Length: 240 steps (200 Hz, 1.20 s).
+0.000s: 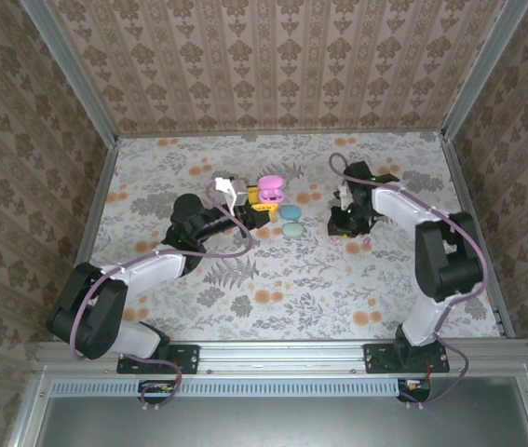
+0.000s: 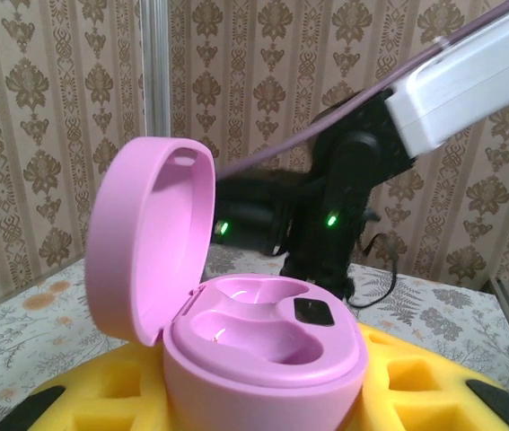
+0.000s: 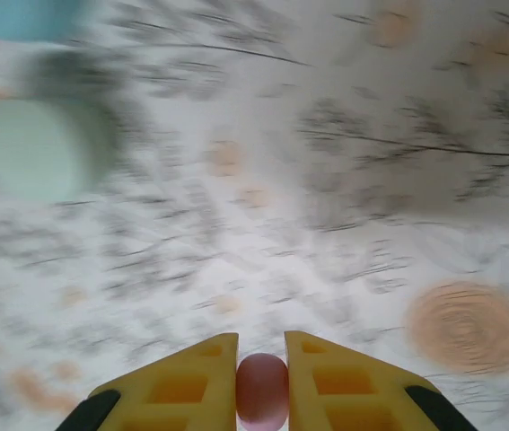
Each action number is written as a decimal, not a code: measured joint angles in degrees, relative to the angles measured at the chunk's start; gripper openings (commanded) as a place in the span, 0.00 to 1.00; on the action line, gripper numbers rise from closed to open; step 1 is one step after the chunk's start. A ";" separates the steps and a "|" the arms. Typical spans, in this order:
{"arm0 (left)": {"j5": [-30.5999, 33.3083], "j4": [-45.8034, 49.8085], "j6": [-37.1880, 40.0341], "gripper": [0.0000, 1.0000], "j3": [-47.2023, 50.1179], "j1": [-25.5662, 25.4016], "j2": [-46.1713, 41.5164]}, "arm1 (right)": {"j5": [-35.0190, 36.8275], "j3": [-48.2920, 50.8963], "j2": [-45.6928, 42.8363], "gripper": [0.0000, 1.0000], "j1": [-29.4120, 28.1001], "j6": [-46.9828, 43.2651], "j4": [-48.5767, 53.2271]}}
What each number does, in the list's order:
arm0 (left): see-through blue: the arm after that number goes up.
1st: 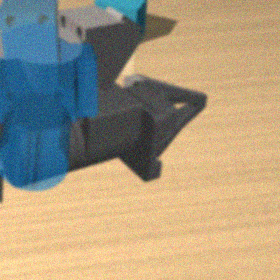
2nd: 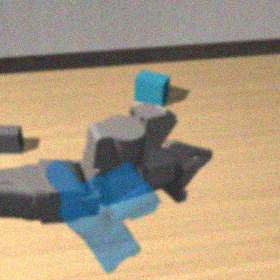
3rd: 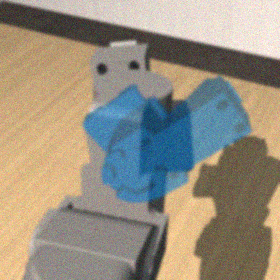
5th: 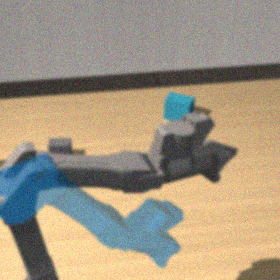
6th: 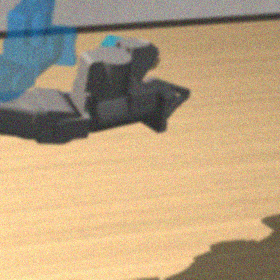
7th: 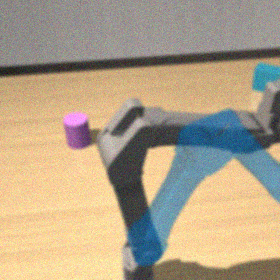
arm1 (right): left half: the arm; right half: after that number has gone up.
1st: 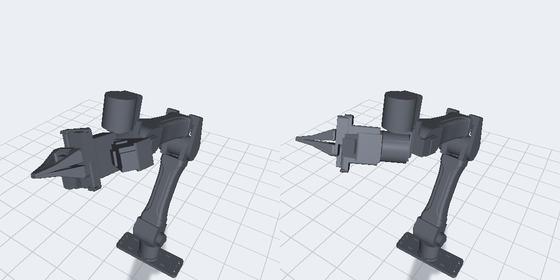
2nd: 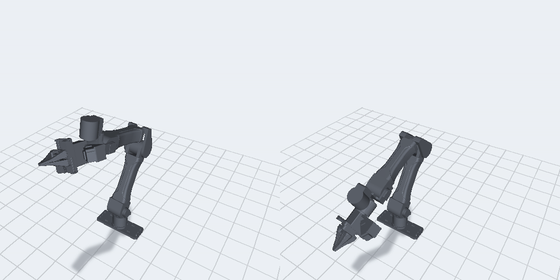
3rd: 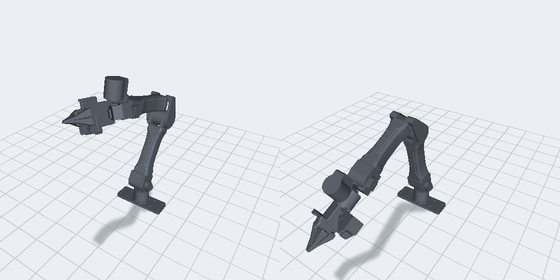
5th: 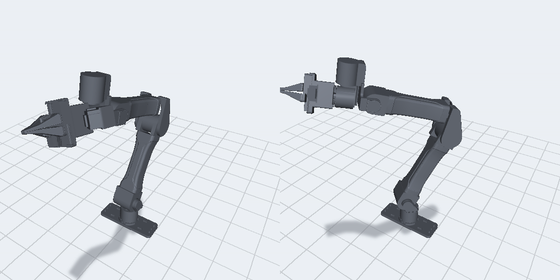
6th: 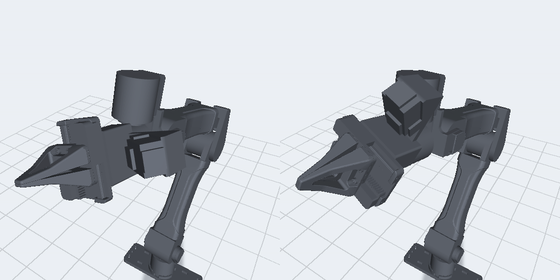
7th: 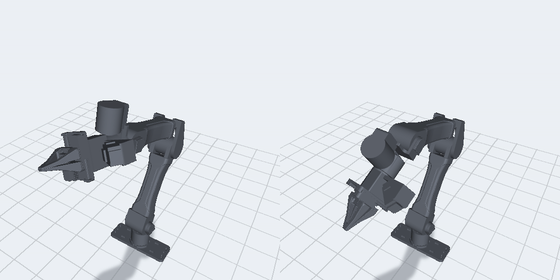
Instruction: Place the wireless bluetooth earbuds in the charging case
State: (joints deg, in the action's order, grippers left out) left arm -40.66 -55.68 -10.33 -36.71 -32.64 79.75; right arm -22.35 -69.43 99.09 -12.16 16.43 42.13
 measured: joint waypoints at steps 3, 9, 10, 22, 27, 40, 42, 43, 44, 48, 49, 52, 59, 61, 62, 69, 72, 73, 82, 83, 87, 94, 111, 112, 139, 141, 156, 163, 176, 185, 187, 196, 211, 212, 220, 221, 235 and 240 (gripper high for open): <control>0.04 -0.04 0.04 0.23 0.02 0.15 0.00 | -1.97 0.13 -0.63 0.20 0.17 0.37 -0.46; 0.09 -0.09 0.07 0.22 0.07 0.46 -0.11 | -5.73 0.20 -1.68 0.20 0.61 1.07 -1.66; 0.09 -0.09 0.07 0.23 0.09 0.50 -0.11 | -6.71 0.22 -1.86 0.20 0.74 1.29 -1.88; 0.22 -0.09 0.07 0.22 0.42 1.14 -0.42 | -14.62 0.33 -3.08 0.20 1.09 3.39 -5.27; 0.20 -0.09 0.09 0.22 0.59 1.44 -0.57 | -17.90 0.52 -3.32 0.20 1.09 4.39 -7.06; 0.20 -0.15 0.07 0.23 1.07 2.23 -0.92 | -26.25 1.20 -3.39 0.20 0.98 8.28 -12.41; 0.20 -0.13 0.07 0.23 1.14 2.38 -1.01 | -27.43 1.33 -3.37 0.20 0.98 8.96 -13.20; 0.20 -0.11 0.07 0.23 1.20 2.45 -1.05 | -27.82 1.38 -3.37 0.20 0.98 9.22 -13.49; 0.20 -0.09 0.07 0.22 1.25 2.49 -1.07 | -28.48 1.46 -3.37 0.20 0.98 9.62 -13.97; 0.20 -0.11 0.07 0.23 1.42 2.78 -1.20 | -30.29 1.68 -3.37 0.20 0.96 10.75 -15.26; 0.20 -0.11 0.07 0.22 1.46 2.82 -1.22 | -30.64 1.73 -3.37 0.20 0.94 10.99 -15.45; 0.17 -0.09 0.09 0.23 1.57 3.02 -1.33 | -32.35 1.92 -3.37 0.20 0.87 12.02 -16.63; 0.17 -0.11 0.09 0.22 1.88 3.54 -1.62 | -35.21 2.16 -3.37 0.20 0.76 14.05 -18.71; 0.17 -0.09 0.09 0.22 1.95 3.63 -1.68 | -36.04 2.19 -3.37 0.20 0.76 14.53 -19.34; 0.17 -0.07 0.09 0.22 1.99 3.72 -1.73 | -36.65 2.23 -3.37 0.20 0.76 15.10 -19.80; 0.17 -0.09 0.09 0.23 2.23 4.20 -1.97 | -39.28 2.40 -3.37 0.20 0.70 17.38 -22.18; 0.13 -0.09 0.09 0.22 2.27 4.35 -2.05 | -40.11 2.43 -3.37 0.20 0.70 18.16 -22.99; 0.15 -0.09 0.09 0.22 2.27 4.42 -2.08 | -40.30 2.43 -3.37 0.20 0.70 18.32 -23.17; 0.15 -0.09 0.11 0.22 2.34 4.83 -2.27 | -42.86 2.43 -3.37 0.20 0.70 20.83 -25.77; 0.15 -0.11 0.11 0.22 2.34 4.92 -2.27 | -43.17 2.43 -3.37 0.20 0.70 21.27 -26.14; 0.11 -0.15 0.11 0.22 2.34 5.07 -2.38 | -44.13 2.43 -3.37 0.20 0.66 22.21 -27.17; 0.07 -0.22 0.11 0.22 2.34 5.33 -2.49 | -45.55 2.43 -3.37 0.20 0.66 23.76 -28.68; -0.02 -0.48 0.24 0.22 2.36 5.42 -2.58 | -47.76 2.43 -3.37 0.20 0.61 26.99 -31.23; -0.04 -0.48 0.26 0.22 2.36 5.42 -2.58 | -47.82 2.43 -3.37 0.20 0.59 27.12 -31.32; -0.48 -0.48 0.52 0.22 2.36 5.51 -2.58 | -48.98 2.43 -3.43 0.20 0.26 30.71 -33.48; -0.48 -0.48 0.52 0.22 2.36 5.55 -2.58 | -49.00 2.43 -3.45 0.20 0.22 31.04 -33.70; -0.94 -0.48 0.55 0.22 2.36 5.75 -2.56 | -48.81 2.43 -3.80 0.20 0.07 33.27 -34.99; -1.11 -0.48 0.57 0.22 2.36 5.75 -2.56 | -48.61 2.43 -4.15 0.20 0.00 34.49 -35.58; -1.44 -0.50 0.63 0.22 2.36 5.75 -2.47 | -47.87 2.43 -4.90 0.20 0.00 36.68 -36.76; -1.57 -0.50 0.72 0.22 2.36 5.75 -2.32 | -46.77 2.43 -5.40 0.20 0.00 38.62 -37.77; -1.62 -0.50 0.76 0.22 2.36 5.75 -2.27 | -46.51 2.43 -5.53 0.20 -0.02 39.17 -38.12; -1.77 -0.48 0.79 0.22 2.36 5.75 -2.01 | -45.20 2.80 -6.08 0.20 -0.09 41.92 -40.35; -1.77 -0.46 0.92 0.22 2.36 5.75 -1.55 | -43.15 4.87 -6.91 0.20 -0.11 48.09 -46.07; -1.77 -0.48 0.94 0.22 2.36 5.75 -1.53 | -42.97 5.11 -6.97 0.20 -0.11 48.54 -46.64; -1.79 -0.48 0.94 0.22 2.36 5.75 -1.31 | -42.12 6.23 -7.04 0.20 -0.11 51.71 -49.72; -1.79 -0.48 0.94 0.22 2.36 5.75 -1.31 | -41.99 6.40 -7.04 0.20 -0.11 52.24 -50.16; -1.86 -0.48 0.94 0.22 2.36 5.75 -0.98 | -40.85 7.85 -6.93 0.21 -0.11 56.81 -53.75; -1.95 -0.46 0.94 0.22 2.36 5.75 -0.92 | -40.59 8.13 -6.91 0.21 -0.13 58.05 -54.73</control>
State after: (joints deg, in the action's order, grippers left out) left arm -42.61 -56.14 -9.39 -34.35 -26.89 78.83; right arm -62.94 -61.30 92.18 -12.29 74.48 -12.60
